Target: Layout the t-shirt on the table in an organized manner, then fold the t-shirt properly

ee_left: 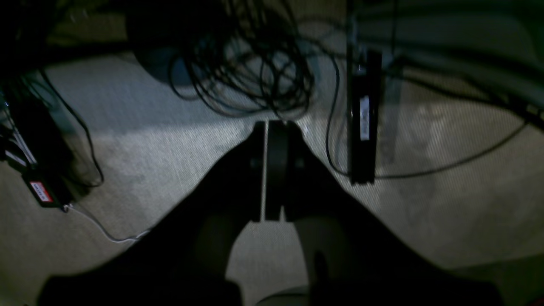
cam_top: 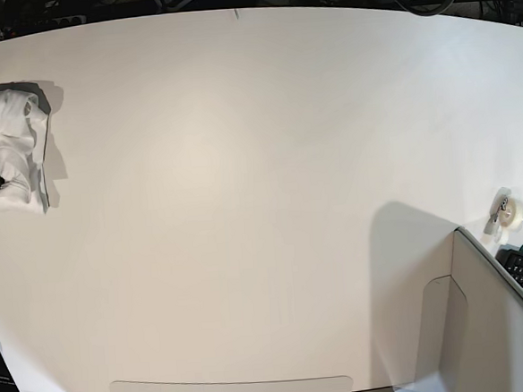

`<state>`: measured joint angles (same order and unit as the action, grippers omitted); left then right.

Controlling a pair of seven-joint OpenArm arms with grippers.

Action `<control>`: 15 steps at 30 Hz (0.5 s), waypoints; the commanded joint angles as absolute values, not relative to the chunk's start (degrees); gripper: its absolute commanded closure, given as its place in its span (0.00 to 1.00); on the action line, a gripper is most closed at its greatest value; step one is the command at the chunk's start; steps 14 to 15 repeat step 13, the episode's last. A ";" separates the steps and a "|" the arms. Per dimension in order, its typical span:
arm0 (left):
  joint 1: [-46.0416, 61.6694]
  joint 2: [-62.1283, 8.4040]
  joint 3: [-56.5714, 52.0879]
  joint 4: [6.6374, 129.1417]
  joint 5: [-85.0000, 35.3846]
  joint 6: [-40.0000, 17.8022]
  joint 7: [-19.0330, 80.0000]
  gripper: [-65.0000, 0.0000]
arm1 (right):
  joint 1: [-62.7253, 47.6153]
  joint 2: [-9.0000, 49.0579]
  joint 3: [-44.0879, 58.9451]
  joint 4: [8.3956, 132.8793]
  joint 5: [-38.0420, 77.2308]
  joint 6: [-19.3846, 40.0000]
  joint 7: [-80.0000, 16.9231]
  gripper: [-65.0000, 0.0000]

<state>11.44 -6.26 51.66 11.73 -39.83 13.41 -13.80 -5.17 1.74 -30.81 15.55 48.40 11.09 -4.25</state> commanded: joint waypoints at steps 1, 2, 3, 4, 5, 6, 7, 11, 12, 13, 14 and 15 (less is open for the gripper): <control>11.82 -6.64 51.74 11.56 -40.04 13.85 -14.46 1.00 | -5.58 1.36 -30.73 15.78 48.57 11.56 -4.26 1.00; 11.82 -6.64 51.65 11.56 -40.04 13.85 -14.46 1.00 | -5.58 1.36 -30.73 15.78 48.57 11.56 -4.26 1.00; 11.82 -6.64 51.65 11.56 -40.04 13.85 -14.46 1.00 | -5.58 1.36 -30.90 15.78 48.57 11.56 -4.18 1.00; 11.74 -6.64 51.65 11.56 -40.04 13.76 -14.46 1.00 | -5.58 1.63 -30.99 15.78 48.57 11.56 -4.18 1.00; 11.47 -6.64 51.65 11.56 -40.04 13.76 -14.46 1.00 | -5.58 1.63 -31.08 15.78 48.57 11.56 -4.18 1.00; 11.21 -6.64 51.65 11.56 -40.04 13.76 -14.46 1.00 | -5.49 1.71 -31.16 15.78 48.57 11.56 -4.18 1.00; 11.12 -6.55 51.65 11.56 -40.04 13.85 -14.46 1.00 | -5.32 1.80 -31.16 15.78 48.57 11.56 -4.18 1.00; 11.12 -6.55 51.56 11.56 -40.04 13.93 -14.46 1.00 | -5.23 1.80 -31.16 15.78 48.57 11.56 -4.18 1.00; 11.12 -6.55 51.56 11.56 -40.04 13.93 -14.46 1.00 | -5.23 1.80 -31.16 15.78 48.57 11.56 -4.18 1.00; 11.03 -6.46 51.56 11.56 -40.04 13.93 -14.46 1.00 | -5.23 1.71 -31.16 15.78 48.57 11.56 -4.18 1.00; 11.03 -6.46 51.56 11.56 -40.04 13.93 -14.46 1.00 | -5.23 1.71 -31.16 15.78 48.57 11.56 -4.18 1.00; 11.03 -6.46 51.56 11.56 -40.04 13.93 -14.46 1.00 | -5.23 1.71 -31.16 15.78 48.57 11.56 -4.18 1.00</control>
